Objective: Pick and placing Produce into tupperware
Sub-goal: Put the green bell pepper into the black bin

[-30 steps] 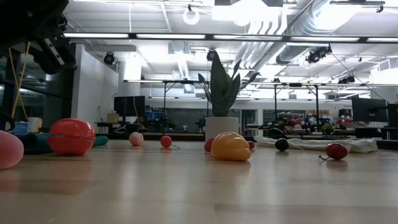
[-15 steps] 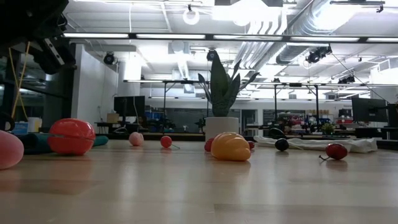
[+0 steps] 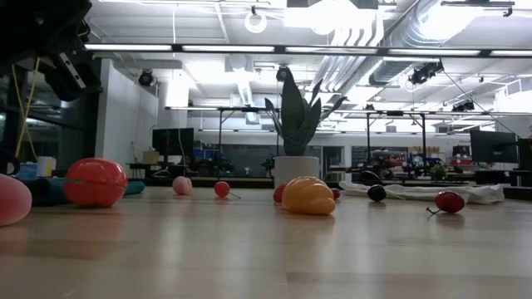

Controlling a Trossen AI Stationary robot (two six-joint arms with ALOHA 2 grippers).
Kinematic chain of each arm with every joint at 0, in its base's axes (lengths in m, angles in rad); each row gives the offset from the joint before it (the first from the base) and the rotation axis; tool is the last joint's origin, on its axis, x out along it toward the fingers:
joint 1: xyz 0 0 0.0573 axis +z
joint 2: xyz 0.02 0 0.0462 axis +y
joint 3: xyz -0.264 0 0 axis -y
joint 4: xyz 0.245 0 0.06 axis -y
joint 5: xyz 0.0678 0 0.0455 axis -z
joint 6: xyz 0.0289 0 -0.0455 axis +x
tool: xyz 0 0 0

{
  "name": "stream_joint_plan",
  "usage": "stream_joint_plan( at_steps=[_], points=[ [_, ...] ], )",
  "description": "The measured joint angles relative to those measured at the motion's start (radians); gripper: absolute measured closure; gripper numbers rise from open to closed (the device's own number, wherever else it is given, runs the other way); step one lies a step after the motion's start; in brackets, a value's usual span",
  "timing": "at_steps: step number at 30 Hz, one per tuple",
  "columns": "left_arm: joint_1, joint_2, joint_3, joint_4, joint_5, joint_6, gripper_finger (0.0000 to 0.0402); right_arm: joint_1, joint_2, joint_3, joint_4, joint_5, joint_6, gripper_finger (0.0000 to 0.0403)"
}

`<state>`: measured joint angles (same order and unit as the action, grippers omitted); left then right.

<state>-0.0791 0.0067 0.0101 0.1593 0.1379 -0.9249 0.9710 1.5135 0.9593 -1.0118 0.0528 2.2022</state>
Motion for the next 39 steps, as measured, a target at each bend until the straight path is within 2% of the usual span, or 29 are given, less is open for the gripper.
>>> stream_joint_plan(
  at_steps=[9, 16, 33, 39],
  points=[
    [0.000, 0.000, 0.000, -0.006, 0.000, 0.000, 0.0401, 0.000, 0.000, -0.019, 0.003, 0.000, 0.000, 0.0150],
    [0.000, 0.000, 0.000, -0.006, 0.000, 0.000, 0.0401, -0.002, 0.000, -0.088, 0.131, -0.001, 0.024, 0.0150],
    [0.000, 0.000, 0.000, -0.006, 0.000, 0.000, 0.0401, -0.002, 0.000, -0.091, 0.130, -0.004, 0.024, 0.0150],
    [0.000, 0.000, 0.000, -0.005, 0.000, -0.001, 0.0401, -0.002, 0.000, -0.091, 0.132, -0.005, 0.024, 0.0126]
  ],
)
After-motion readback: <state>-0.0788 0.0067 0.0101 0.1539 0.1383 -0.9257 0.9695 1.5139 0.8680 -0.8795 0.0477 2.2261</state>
